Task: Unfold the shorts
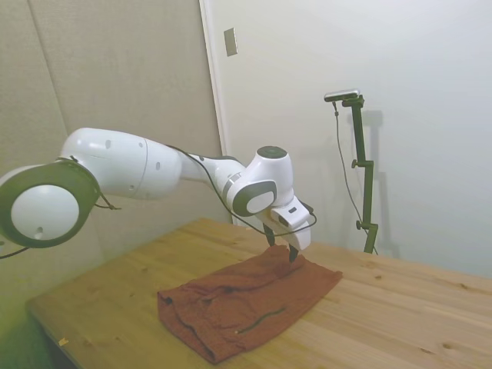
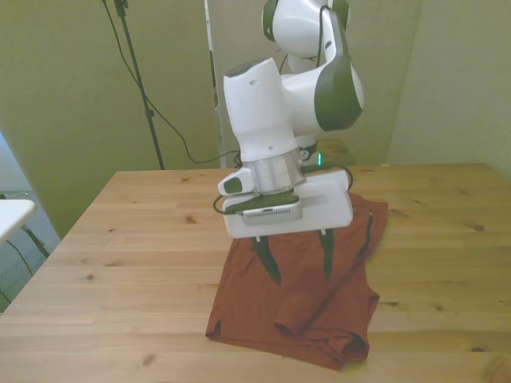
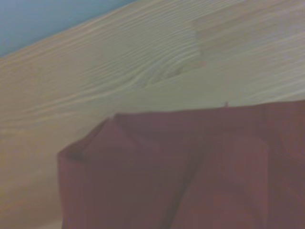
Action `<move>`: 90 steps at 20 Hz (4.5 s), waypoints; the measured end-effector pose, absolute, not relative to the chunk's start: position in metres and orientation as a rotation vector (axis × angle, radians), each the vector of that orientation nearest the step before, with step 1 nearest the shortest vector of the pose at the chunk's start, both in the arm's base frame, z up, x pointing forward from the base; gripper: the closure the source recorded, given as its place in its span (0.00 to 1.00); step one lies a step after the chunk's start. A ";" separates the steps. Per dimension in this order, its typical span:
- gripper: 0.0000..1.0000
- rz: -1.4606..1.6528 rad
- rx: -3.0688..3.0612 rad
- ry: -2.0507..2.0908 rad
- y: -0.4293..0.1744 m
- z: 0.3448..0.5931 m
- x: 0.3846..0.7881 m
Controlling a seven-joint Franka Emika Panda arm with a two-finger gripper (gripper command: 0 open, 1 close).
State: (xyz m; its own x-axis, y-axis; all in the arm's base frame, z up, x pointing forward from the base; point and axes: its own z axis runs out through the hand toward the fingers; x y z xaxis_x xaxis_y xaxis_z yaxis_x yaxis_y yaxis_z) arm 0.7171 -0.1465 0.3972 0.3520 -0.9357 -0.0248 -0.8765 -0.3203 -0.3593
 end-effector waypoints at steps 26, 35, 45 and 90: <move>1.00 -0.206 -2.192 1.875 -0.136 0.362 0.744; 1.00 -0.211 -2.199 1.819 -0.114 0.380 0.750; 1.00 -0.192 -2.275 1.629 -0.013 0.406 0.778; 0.00 -0.294 -2.716 1.414 0.135 0.462 0.703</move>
